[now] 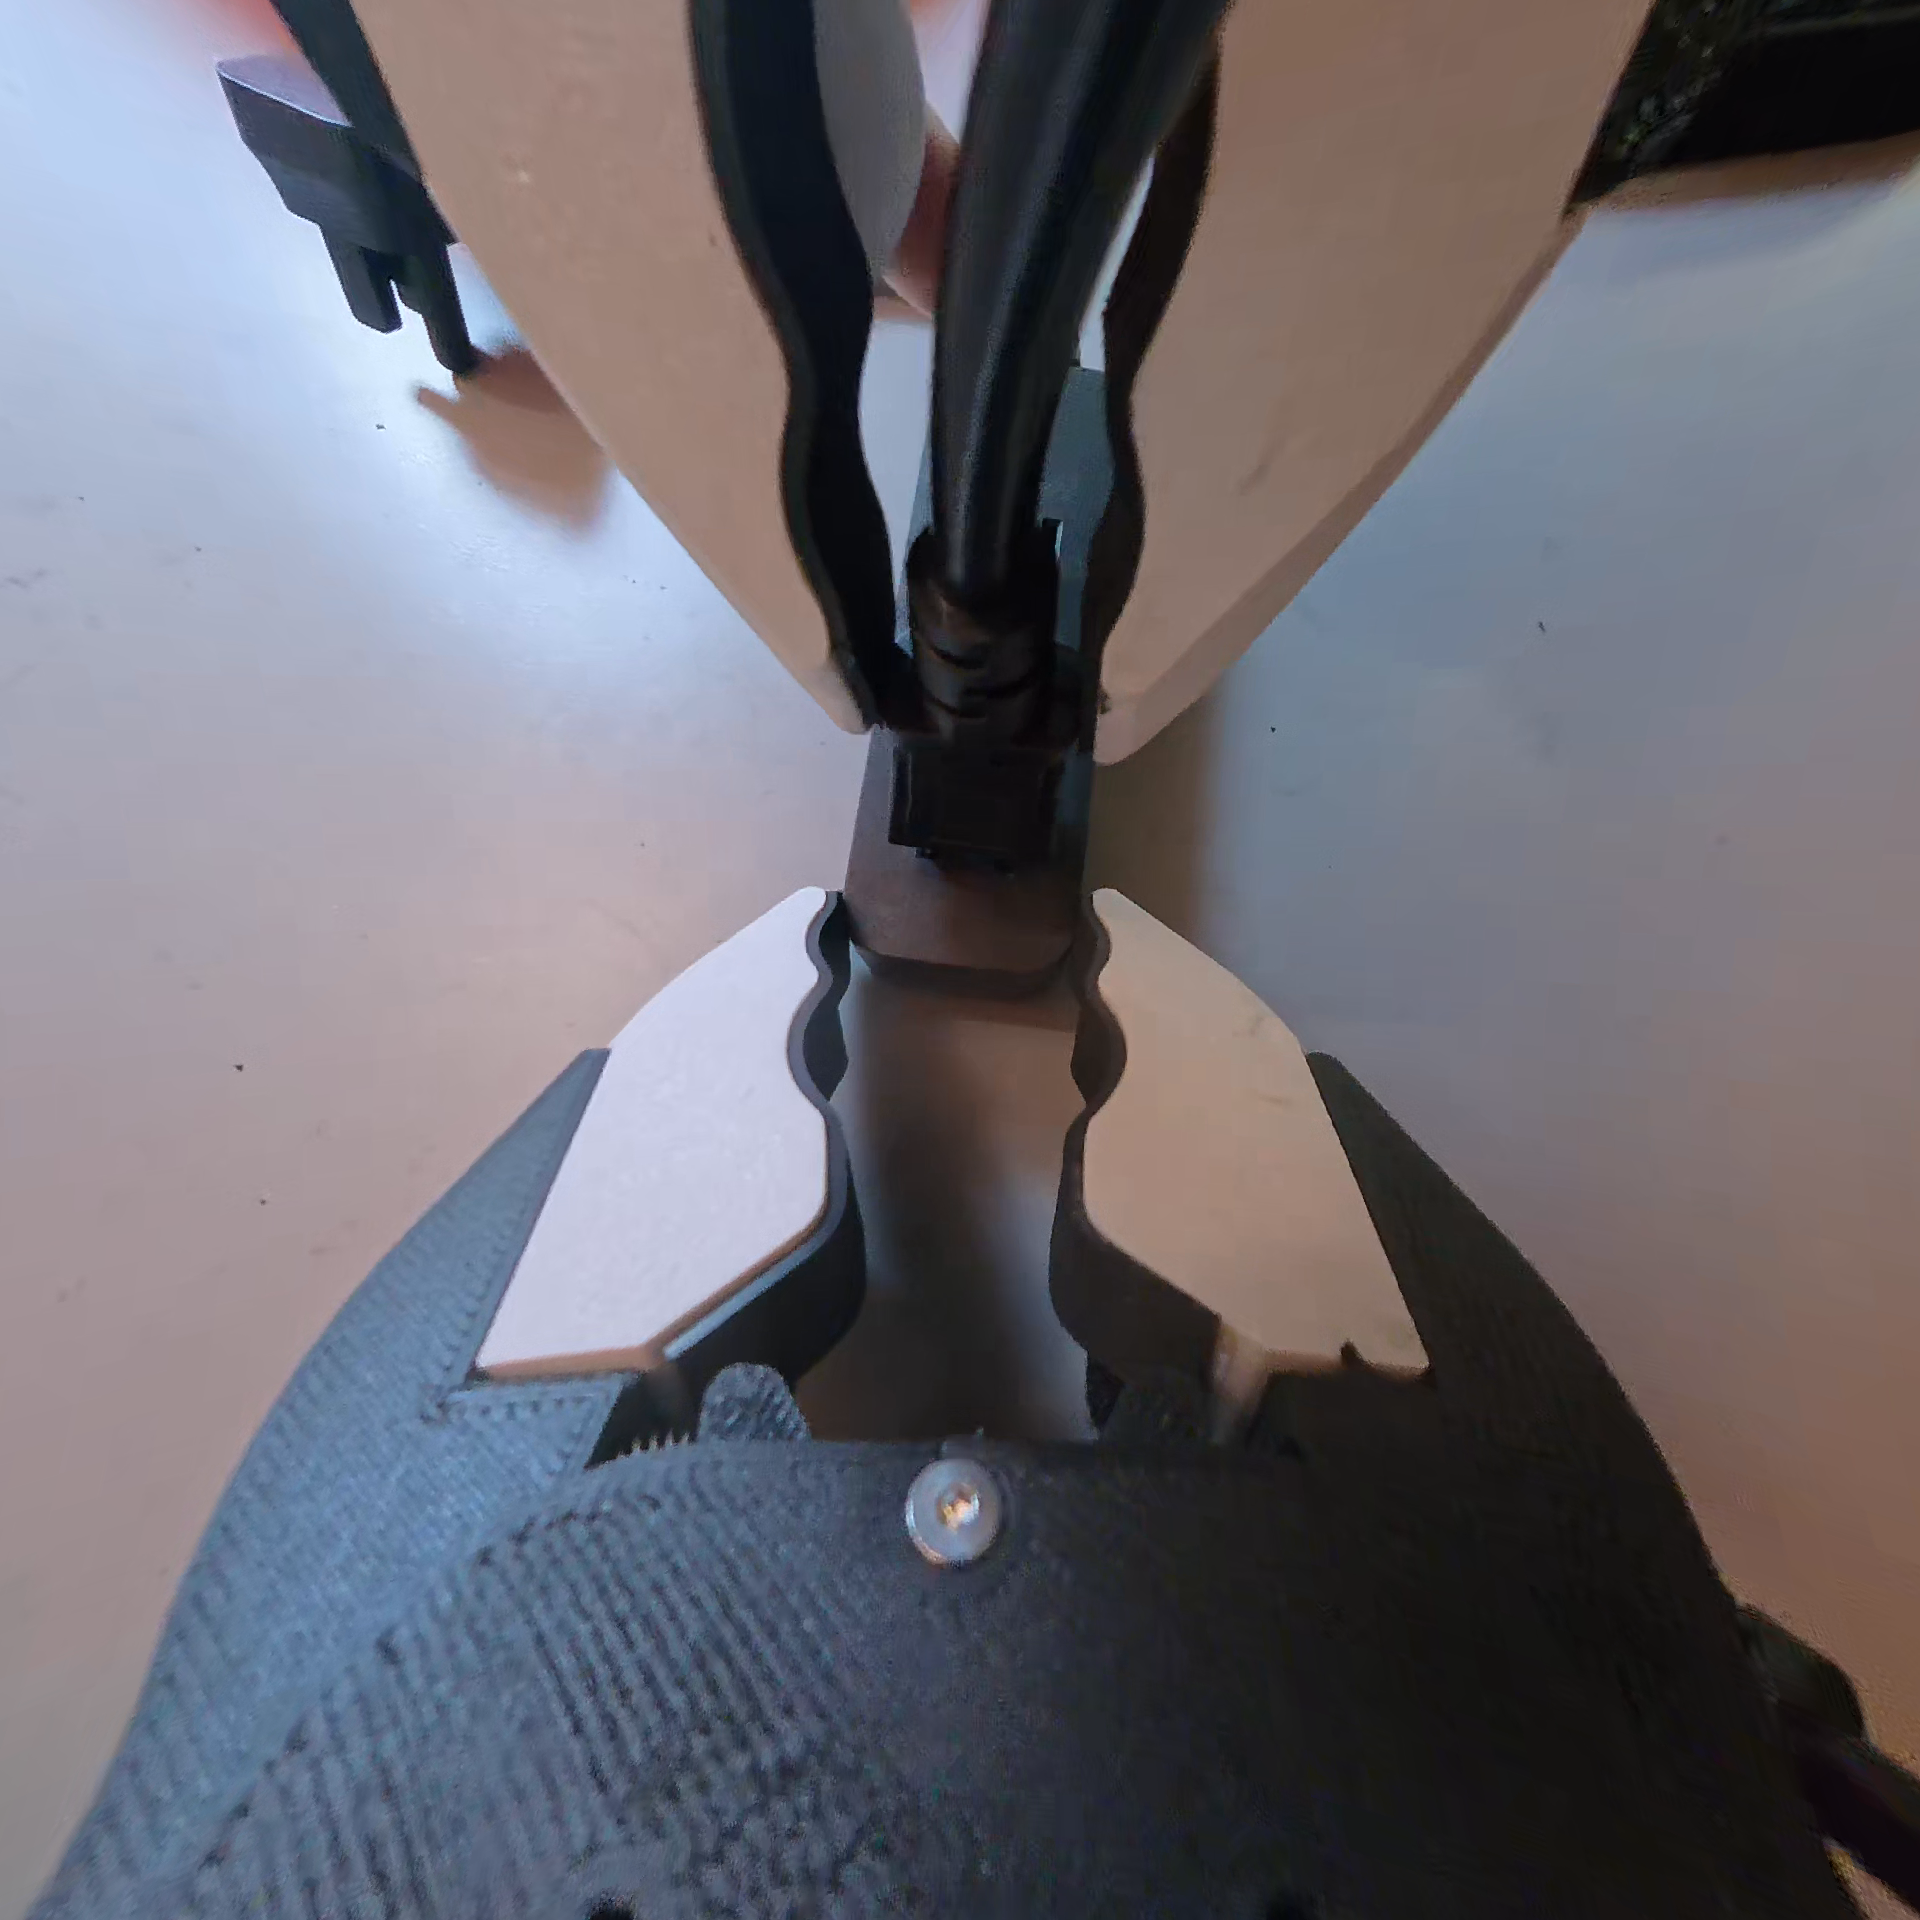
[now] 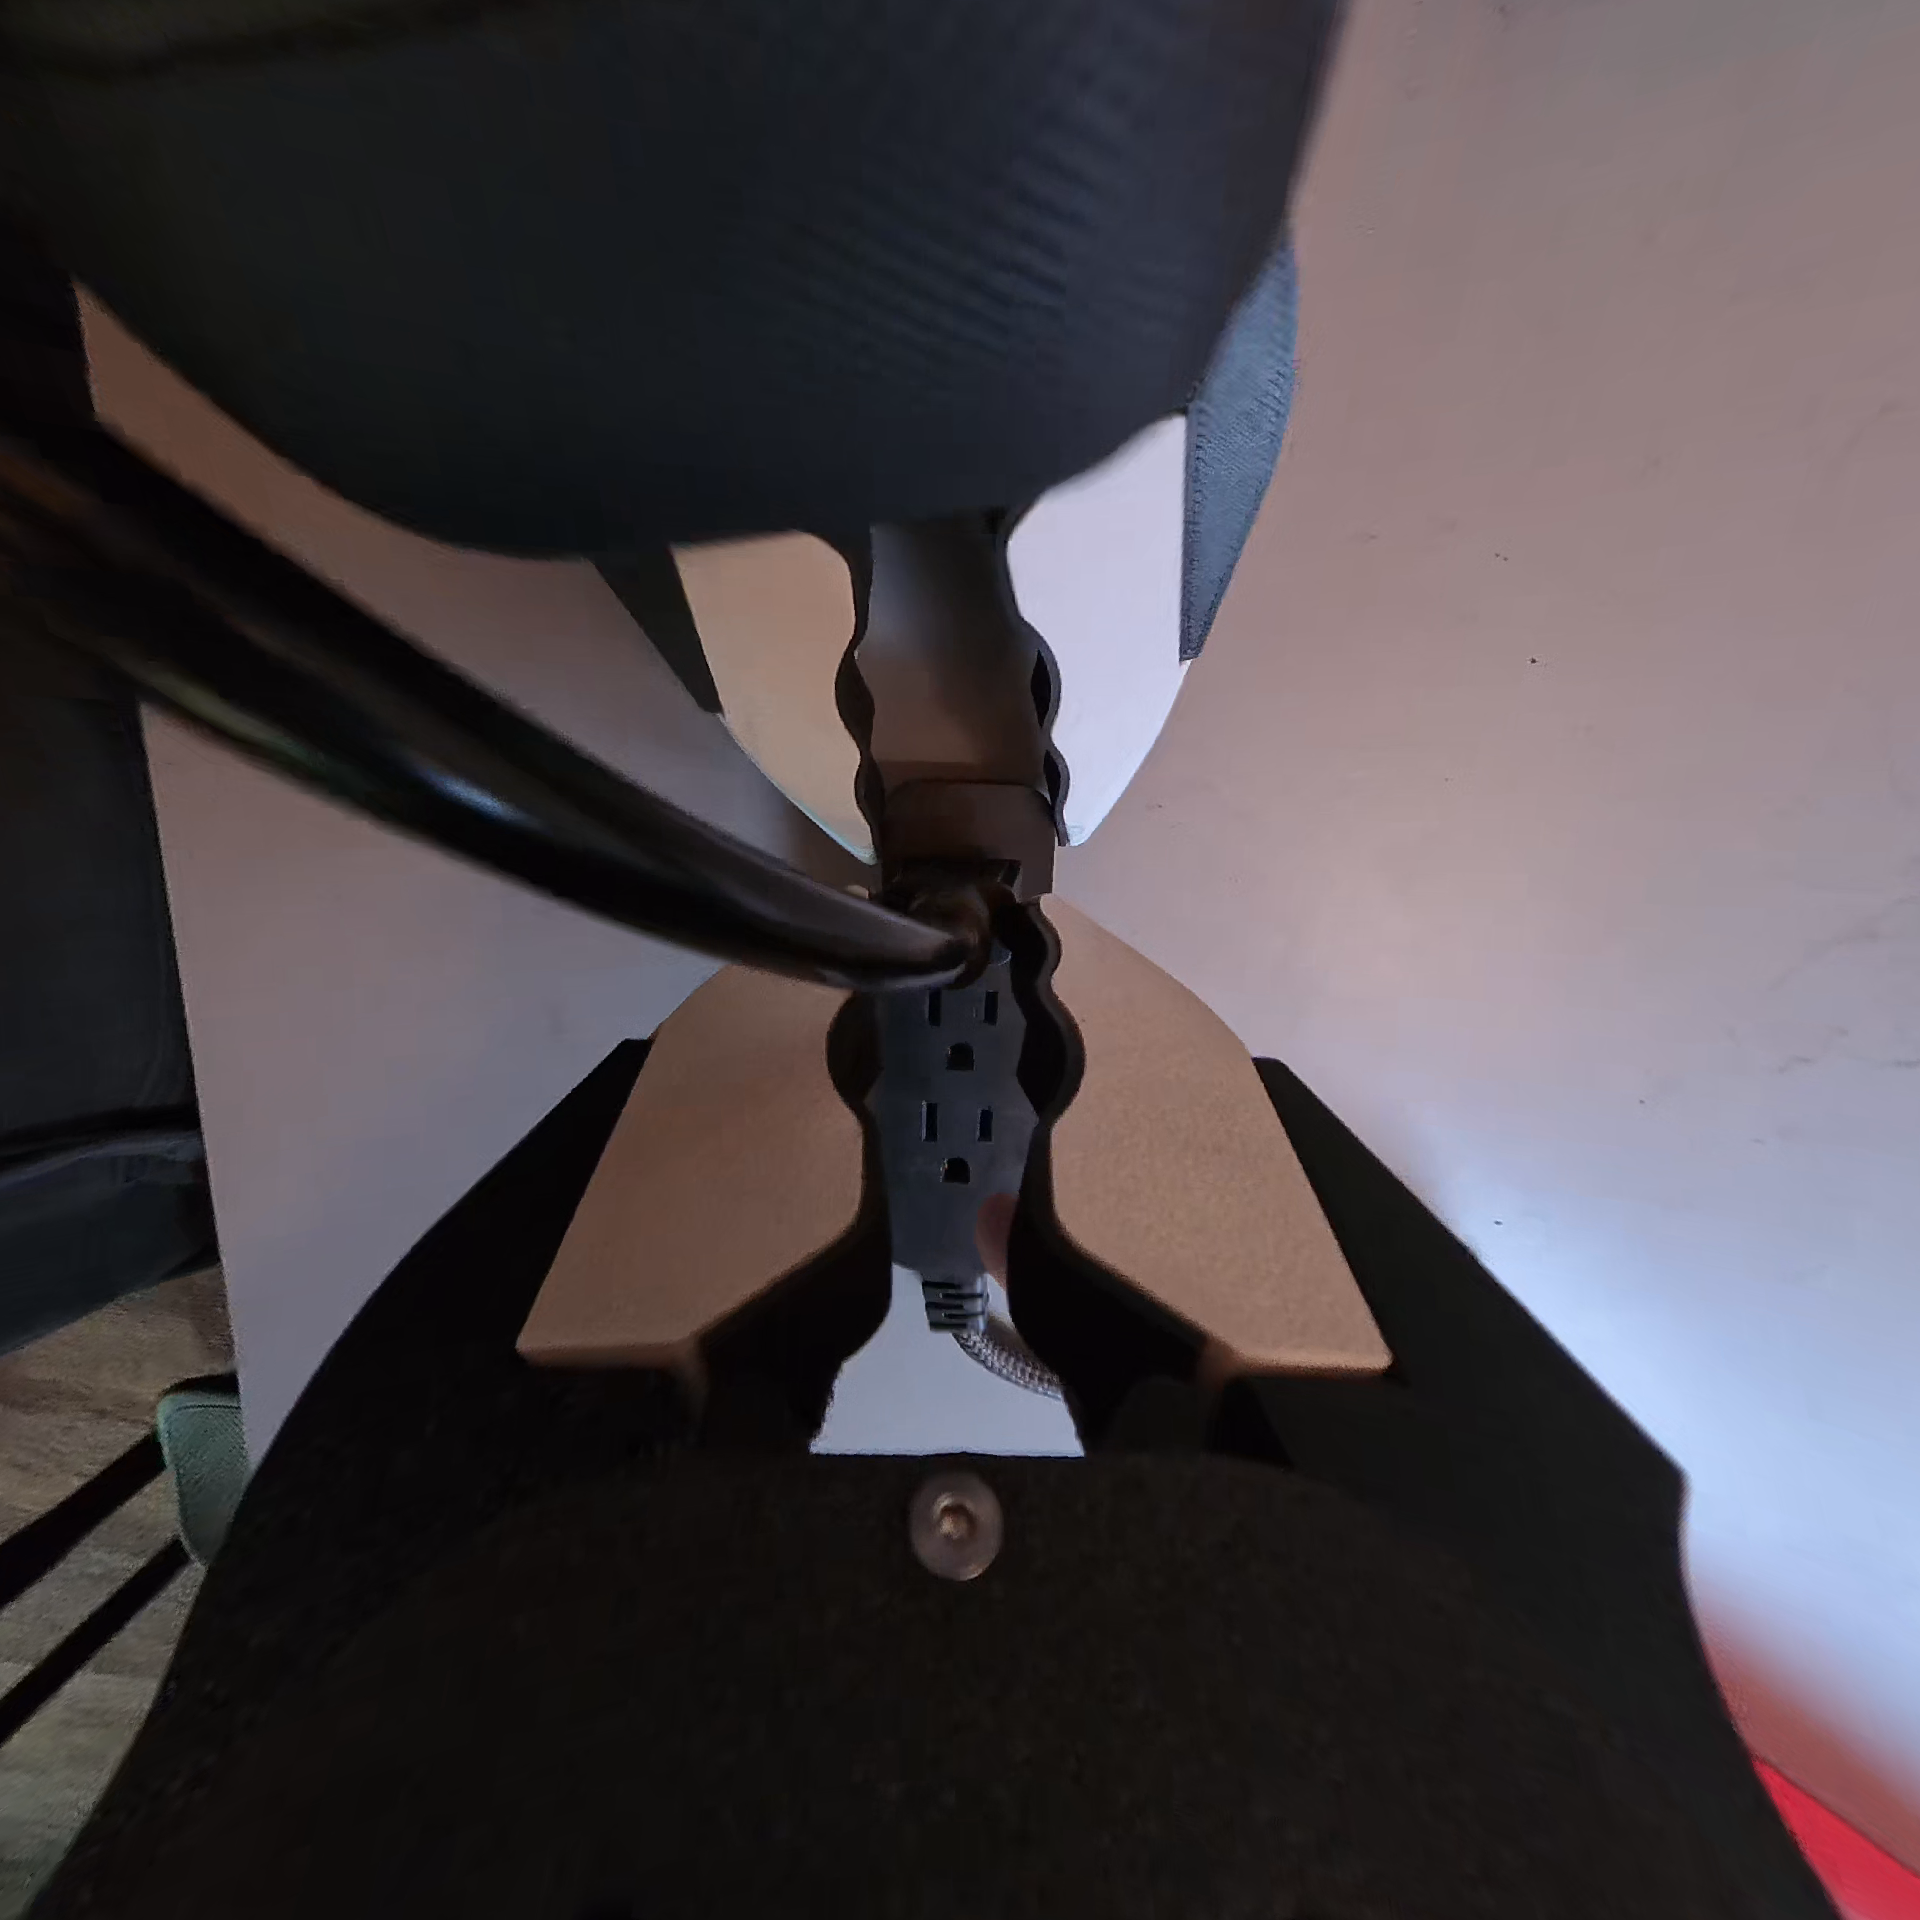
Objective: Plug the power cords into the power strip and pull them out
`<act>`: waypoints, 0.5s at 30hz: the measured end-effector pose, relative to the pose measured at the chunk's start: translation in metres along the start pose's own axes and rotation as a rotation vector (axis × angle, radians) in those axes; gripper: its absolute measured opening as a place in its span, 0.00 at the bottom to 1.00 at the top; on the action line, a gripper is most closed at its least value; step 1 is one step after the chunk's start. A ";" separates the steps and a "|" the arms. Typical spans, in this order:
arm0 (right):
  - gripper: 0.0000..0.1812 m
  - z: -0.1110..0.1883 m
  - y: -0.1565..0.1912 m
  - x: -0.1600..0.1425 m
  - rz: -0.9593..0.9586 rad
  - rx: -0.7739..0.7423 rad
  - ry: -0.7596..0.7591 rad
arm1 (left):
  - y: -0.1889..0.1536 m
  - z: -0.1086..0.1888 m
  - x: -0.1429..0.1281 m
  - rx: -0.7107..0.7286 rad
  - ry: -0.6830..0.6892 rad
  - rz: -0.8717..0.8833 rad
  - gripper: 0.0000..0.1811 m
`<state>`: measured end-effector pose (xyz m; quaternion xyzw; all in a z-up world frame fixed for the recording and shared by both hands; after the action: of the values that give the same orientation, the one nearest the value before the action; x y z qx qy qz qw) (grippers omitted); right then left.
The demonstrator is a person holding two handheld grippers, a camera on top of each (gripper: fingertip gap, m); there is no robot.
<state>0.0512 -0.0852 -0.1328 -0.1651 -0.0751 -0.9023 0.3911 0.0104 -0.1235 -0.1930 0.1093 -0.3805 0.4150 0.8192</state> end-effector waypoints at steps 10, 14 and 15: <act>0.13 -0.004 -0.002 0.001 -0.043 0.054 -0.054 | -0.001 0.000 0.000 0.005 0.003 0.014 0.23; 0.13 -0.003 0.003 -0.002 -0.052 0.070 -0.059 | -0.004 -0.001 0.000 -0.015 0.006 0.001 0.23; 0.13 -0.002 0.002 -0.002 -0.053 0.075 -0.060 | -0.004 -0.001 0.000 -0.018 0.006 0.002 0.23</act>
<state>0.0535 -0.0860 -0.1358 -0.1750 -0.1250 -0.9035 0.3706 0.0139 -0.1253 -0.1932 0.1005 -0.3818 0.4127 0.8209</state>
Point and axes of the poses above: each gripper's, where its closed fingertips meet, z back along the fingers, x out of its top, y = z × x across the jaws, the point moved 5 cm from there along z, back along the fingers, and after that the axes turned 10 degrees about z, right-handed, at the moved point
